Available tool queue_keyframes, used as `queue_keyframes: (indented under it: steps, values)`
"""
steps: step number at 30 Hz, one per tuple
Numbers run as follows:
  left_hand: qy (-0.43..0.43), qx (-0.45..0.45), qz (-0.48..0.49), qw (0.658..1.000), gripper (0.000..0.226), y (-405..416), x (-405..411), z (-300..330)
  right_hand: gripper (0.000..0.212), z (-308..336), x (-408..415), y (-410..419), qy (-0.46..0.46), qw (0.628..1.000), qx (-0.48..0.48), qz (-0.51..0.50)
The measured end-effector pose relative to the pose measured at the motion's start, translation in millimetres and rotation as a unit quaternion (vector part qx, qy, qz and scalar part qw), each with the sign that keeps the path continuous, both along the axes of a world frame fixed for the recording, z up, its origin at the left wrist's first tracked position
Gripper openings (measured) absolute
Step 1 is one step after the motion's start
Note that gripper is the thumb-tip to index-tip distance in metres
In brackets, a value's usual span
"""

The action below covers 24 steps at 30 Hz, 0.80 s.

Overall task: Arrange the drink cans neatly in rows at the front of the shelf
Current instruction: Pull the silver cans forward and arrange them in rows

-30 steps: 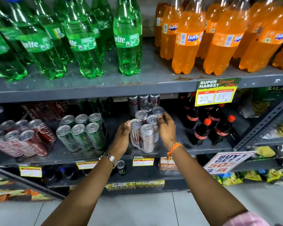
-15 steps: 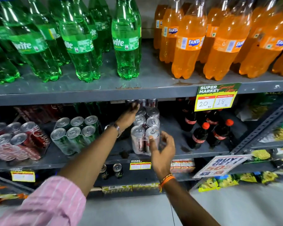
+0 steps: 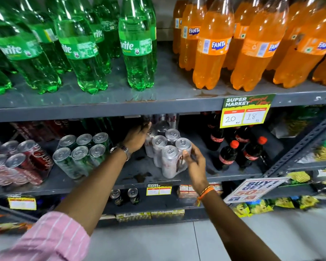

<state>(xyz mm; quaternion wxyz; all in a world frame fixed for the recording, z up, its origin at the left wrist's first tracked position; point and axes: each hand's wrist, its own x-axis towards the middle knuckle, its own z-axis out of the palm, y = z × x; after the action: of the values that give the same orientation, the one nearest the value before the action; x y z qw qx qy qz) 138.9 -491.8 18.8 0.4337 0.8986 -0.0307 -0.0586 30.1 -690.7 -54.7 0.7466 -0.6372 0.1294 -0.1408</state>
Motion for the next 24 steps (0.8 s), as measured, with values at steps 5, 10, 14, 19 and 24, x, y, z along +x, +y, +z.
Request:
queue_keyframes:
  steps: [5, 10, 14, 19, 24]
  values:
    - [-0.083, -0.044, 0.016, 0.995, 0.045, 19, -40, -17, 0.034, 15, 40, -26, 0.039, 0.991, 0.020, 0.124]
    - [-0.088, -0.090, 0.020, 0.992, 0.042, 28, -69, -40, 0.025, 23, 64, -28, 0.079, 0.985, 0.044, 0.145]
    - [-0.066, -0.156, 0.031, 0.985, 0.054, 29, -78, -51, 0.028, 18, 43, -23, 0.051, 0.996, 0.062, 0.029]
    - [0.033, -0.197, 0.040, 0.979, 0.054, 18, -86, -69, 0.045, -13, 1, -8, 0.040, 0.998, -0.044, 0.021]
    - [0.010, -0.147, 0.051, 0.988, 0.051, 12, -82, -74, 0.054, -11, -2, -3, 0.053, 0.978, -0.196, 0.057]
